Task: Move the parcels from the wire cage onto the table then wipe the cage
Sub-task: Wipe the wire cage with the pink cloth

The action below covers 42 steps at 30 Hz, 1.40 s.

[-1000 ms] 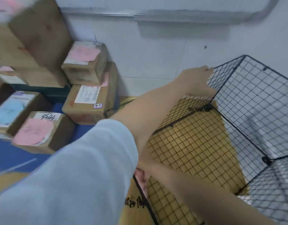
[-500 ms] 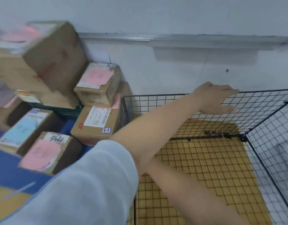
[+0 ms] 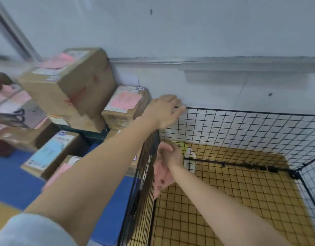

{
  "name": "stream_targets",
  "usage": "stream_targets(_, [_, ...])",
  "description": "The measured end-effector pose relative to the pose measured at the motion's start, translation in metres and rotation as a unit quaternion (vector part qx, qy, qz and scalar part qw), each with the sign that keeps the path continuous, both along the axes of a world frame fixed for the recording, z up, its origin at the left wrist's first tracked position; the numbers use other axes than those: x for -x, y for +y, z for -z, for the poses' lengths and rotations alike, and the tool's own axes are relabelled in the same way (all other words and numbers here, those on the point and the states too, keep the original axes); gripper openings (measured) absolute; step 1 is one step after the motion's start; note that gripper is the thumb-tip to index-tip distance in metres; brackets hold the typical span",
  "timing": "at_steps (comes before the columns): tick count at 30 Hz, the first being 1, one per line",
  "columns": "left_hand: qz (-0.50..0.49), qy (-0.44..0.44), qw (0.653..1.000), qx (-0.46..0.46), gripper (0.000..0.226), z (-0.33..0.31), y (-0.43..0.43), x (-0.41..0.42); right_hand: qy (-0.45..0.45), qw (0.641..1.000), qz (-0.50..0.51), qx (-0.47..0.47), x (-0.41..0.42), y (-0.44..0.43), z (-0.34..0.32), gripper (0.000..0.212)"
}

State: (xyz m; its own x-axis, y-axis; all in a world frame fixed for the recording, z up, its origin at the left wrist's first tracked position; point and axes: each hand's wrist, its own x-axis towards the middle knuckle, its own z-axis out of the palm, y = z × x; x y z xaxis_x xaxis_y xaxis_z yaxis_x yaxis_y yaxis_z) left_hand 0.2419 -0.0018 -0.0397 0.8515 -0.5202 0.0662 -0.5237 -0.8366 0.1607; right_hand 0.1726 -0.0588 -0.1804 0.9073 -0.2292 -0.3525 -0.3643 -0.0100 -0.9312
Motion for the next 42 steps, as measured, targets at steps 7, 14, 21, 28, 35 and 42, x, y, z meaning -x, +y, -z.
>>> stream_targets(7, [-0.025, 0.065, 0.996, 0.054, 0.047, 0.003, 0.008, 0.001, -0.128, 0.991, -0.012, -0.024, -0.004, -0.004, -0.034, 0.015])
stream_targets(14, [-0.067, 0.153, 0.976, 0.137, 0.052, -0.002, 0.024, 0.013, -0.198, 0.976, -0.001, -0.087, -0.007, -0.007, -0.062, 0.022])
stream_targets(21, [-0.09, 0.203, 0.913, 0.342, 0.062, 0.009, 0.03, 0.026, -0.206, 0.975, 0.007, -0.083, -0.013, -0.012, -0.07, 0.01])
stream_targets(28, [-0.101, 0.243, 0.896, 0.358, 0.081, 0.024, 0.027, 0.019, -0.268, 0.96, -0.035, -0.072, -0.018, -0.002, -0.077, 0.022])
stream_targets(35, [-0.131, 0.204, 0.898, 0.368, 0.07, 0.019, 0.029, 0.023, -0.228, 0.973, -0.021, 0.001, -0.016, 0.002, -0.034, 0.021])
stream_targets(42, [-0.15, 0.228, 0.885, 0.378, 0.101, 0.023, 0.031, 0.022, -0.125, 0.989, -0.047, 0.067, 0.001, -0.001, 0.031, 0.021])
